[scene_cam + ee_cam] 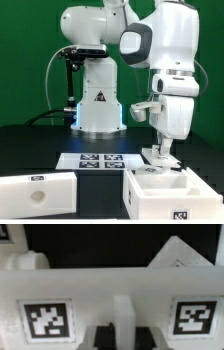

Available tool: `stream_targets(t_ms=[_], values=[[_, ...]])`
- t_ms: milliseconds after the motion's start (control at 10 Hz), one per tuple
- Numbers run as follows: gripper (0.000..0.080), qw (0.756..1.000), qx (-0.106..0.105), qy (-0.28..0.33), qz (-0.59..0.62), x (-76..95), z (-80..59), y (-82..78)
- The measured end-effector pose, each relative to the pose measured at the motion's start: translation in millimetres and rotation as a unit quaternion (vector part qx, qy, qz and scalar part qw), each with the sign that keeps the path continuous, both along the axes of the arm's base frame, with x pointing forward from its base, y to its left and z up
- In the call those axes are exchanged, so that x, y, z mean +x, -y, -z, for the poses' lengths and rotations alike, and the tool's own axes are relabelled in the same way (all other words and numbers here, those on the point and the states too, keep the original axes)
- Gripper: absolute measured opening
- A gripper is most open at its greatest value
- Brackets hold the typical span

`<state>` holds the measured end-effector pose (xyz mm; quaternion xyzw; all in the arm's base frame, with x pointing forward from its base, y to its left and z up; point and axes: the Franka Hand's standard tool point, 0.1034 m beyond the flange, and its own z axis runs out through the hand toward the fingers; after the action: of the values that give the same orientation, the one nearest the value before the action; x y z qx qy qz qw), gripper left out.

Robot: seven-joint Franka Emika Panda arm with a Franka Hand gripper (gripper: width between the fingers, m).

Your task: Assemble cabinet

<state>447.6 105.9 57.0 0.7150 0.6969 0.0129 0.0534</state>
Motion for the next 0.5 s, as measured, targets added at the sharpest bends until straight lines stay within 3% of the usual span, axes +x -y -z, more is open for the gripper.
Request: stream_targets(t_ms=[500], values=[[0.0065, 1.000, -0.011, 0.001, -0.017, 12.2, -3.0, -4.2]])
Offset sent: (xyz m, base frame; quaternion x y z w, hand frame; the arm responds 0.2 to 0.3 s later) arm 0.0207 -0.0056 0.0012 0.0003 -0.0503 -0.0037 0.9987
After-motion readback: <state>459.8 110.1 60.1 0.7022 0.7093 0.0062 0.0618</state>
